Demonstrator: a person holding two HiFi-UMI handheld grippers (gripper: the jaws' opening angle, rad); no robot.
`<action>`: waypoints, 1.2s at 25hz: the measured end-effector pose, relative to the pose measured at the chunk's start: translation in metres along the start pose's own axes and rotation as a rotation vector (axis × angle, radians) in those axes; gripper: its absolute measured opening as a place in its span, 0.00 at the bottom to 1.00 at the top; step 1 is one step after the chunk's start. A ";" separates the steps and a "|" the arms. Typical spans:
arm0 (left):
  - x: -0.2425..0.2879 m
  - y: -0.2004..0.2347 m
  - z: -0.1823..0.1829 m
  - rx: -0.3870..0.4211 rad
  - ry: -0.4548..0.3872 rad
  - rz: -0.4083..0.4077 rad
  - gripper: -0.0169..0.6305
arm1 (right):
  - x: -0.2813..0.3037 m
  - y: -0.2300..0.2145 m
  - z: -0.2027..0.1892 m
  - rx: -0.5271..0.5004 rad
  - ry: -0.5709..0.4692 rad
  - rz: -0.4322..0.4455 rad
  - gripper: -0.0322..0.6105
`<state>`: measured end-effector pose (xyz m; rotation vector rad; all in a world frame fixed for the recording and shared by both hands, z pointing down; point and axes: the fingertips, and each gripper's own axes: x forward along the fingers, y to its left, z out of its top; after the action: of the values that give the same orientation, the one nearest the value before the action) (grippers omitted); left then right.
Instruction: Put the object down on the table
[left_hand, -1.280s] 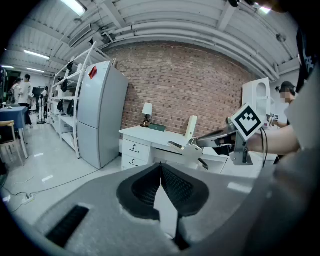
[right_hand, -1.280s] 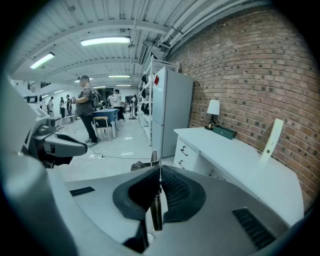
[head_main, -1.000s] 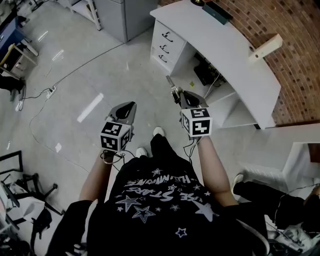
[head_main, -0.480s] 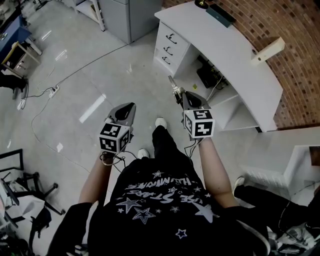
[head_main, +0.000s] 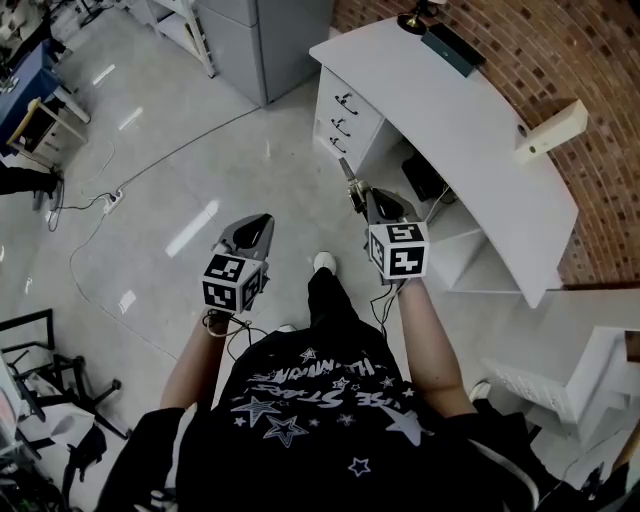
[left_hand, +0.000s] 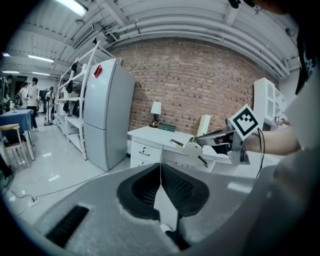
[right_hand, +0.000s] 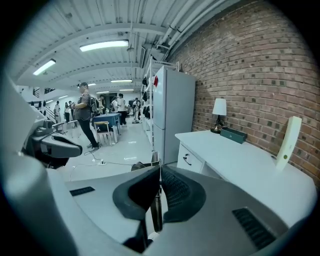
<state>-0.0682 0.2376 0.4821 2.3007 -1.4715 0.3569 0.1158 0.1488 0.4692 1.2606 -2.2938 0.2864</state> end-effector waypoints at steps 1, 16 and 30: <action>0.013 0.004 0.007 0.005 0.001 0.003 0.06 | 0.010 -0.011 0.006 0.000 -0.002 0.001 0.07; 0.167 0.045 0.103 0.023 -0.016 0.070 0.06 | 0.138 -0.136 0.093 -0.018 -0.048 0.056 0.07; 0.224 0.068 0.139 0.016 -0.024 0.088 0.06 | 0.183 -0.184 0.108 -0.009 -0.032 0.058 0.07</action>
<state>-0.0354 -0.0317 0.4618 2.2653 -1.5909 0.3685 0.1527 -0.1294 0.4624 1.2047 -2.3594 0.2776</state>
